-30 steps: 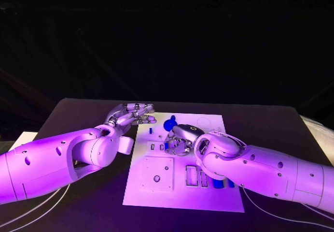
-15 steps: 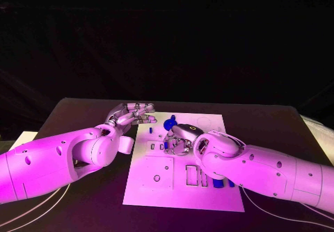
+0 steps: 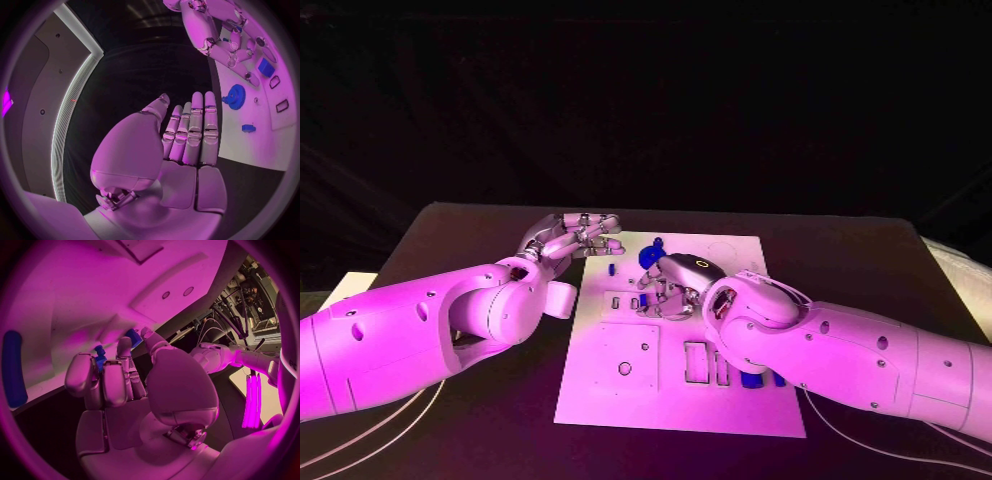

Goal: Assemble the parts on the task board

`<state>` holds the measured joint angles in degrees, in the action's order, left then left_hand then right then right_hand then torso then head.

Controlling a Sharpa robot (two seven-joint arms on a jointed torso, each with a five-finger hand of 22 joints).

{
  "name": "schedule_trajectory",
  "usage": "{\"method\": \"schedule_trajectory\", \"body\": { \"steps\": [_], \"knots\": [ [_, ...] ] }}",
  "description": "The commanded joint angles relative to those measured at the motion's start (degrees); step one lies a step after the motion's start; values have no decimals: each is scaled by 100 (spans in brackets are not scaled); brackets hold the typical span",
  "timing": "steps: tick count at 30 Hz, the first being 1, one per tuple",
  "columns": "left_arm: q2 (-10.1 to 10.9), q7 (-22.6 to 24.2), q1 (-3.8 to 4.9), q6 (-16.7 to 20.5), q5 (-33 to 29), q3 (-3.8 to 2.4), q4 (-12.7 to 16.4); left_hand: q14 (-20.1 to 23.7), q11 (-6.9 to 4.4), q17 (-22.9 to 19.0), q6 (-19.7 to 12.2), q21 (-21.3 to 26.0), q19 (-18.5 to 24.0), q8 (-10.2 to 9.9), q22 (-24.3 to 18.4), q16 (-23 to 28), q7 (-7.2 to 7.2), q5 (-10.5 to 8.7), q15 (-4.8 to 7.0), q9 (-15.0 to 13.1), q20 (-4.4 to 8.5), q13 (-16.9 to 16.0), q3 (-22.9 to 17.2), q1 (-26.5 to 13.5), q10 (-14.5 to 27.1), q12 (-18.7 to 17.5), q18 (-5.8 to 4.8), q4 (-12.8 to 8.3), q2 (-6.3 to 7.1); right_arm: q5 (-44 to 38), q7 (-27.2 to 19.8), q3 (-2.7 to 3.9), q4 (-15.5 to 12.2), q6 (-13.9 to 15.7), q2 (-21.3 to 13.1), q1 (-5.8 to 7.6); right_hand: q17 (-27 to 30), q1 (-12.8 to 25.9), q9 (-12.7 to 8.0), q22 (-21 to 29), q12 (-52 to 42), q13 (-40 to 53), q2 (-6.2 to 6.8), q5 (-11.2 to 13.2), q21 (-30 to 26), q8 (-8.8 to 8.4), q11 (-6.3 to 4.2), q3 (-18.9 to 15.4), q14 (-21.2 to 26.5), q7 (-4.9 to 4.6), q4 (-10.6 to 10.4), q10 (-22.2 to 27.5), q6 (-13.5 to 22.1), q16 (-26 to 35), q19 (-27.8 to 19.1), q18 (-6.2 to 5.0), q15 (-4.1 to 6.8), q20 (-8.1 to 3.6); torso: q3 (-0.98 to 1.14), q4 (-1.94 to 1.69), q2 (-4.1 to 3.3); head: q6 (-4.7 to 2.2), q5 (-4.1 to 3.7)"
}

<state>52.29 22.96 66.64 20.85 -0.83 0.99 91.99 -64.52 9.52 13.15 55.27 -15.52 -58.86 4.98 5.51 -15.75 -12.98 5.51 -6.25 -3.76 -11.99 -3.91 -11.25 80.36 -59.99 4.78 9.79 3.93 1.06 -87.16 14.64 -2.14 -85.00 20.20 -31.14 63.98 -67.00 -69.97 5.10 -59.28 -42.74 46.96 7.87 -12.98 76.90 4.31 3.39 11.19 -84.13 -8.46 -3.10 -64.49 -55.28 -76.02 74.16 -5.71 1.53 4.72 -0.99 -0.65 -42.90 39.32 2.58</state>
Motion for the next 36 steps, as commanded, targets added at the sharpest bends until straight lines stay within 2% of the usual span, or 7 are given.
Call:
{"method": "schedule_trajectory", "body": {
  "steps": [1,7,14,16,18,23,36],
  "knots": [
    [-15,-52,1,-176,125,-4,-16,-136,-16,64,34,-39,-80,-23,20,-99,1,26,68,-10,28,-1,-46,-42,-34,-3,74,-20,-20,44,-600,6,-146,819,-117,-13,16,4,-27,21,-14,3,56,-36,-32,-48,13,-106,-141,-15,-13,39,119,34,-35,-44,-53,29,8,-2,7,5,15],
    [8,-510,2,-297,728,-4,-25,-1849,-495,957,446,-933,-1343,117,452,-1365,391,25,612,-42,549,-175,-180,-253,-1116,399,75,71,24,819,-1927,89,-534,873,-597,67,-98,-162,-58,-82,-283,186,-71,-40,9,-8,29,-232,-173,-36,-12,-72,222,-28,27,-24,-71,53,8,10,17,-2,55],
    [68,-2211,49,-630,2195,-6,55,-2317,-735,5800,638,-2689,-1955,177,2017,-5935,595,15,824,-93,794,-865,-16,-858,-1820,1228,-89,522,127,2152,-2539,140,-1010,512,-1434,508,-77,-328,-59,-53,-295,172,-184,-98,-3,32,19,-212,-172,-29,53,-53,205,-12,14,-31,-64,49,50,50,74,11,90],
    [56,-2781,99,-783,2441,-6,35,-2319,-751,6496,671,-3509,-2013,337,2929,-6537,698,-7,850,-172,841,-1449,306,-1229,-1818,1918,-196,893,126,2487,-2554,143,-1079,480,-1638,617,-61,-338,-58,-54,-325,192,-212,-103,-4,44,18,-211,-168,-26,51,-73,195,0,14,-31,-62,48,61,65,98,24,107],
    [18,-3448,186,-1089,2796,-7,-11,-2392,-796,7180,603,-4513,-1956,734,4034,-7083,678,-6,960,-406,905,-3351,748,-1231,-1321,3861,-297,1205,73,2827,-2561,145,-1124,463,-1863,750,-47,-352,-55,-60,-378,228,-247,-115,-1,62,12,-208,-164,-21,51,-113,173,12,19,-29,-59,46,80,76,118,32,130],
    [-174,-4689,421,-1902,3991,-8,-134,-2548,-868,7685,458,-5649,-2073,1456,5488,-7425,805,-9,923,-890,869,-5092,1377,-1429,-1272,5580,-443,1266,-223,3264,-2549,144,-1169,468,-2287,929,36,-366,-52,-33,-354,191,-290,-134,-15,87,4,-206,-144,-14,47,-112,142,72,6,-35,-53,41,114,67,147,52,124],
    [-862,-5839,715,-2570,5093,-6,-715,-2548,-1014,7685,96,-6140,-2164,2637,6177,-7425,981,-63,1053,-1970,977,-5501,2094,-1650,-1363,5926,-527,1305,-572,3371,-2384,128,-998,552,-2475,989,74,-532,-60,-10,-336,148,-412,-265,-31,124,-12,-99,-134,-11,116,-112,120,118,-1,-38,-36,25,197,73,181,79,166]
  ]
}}
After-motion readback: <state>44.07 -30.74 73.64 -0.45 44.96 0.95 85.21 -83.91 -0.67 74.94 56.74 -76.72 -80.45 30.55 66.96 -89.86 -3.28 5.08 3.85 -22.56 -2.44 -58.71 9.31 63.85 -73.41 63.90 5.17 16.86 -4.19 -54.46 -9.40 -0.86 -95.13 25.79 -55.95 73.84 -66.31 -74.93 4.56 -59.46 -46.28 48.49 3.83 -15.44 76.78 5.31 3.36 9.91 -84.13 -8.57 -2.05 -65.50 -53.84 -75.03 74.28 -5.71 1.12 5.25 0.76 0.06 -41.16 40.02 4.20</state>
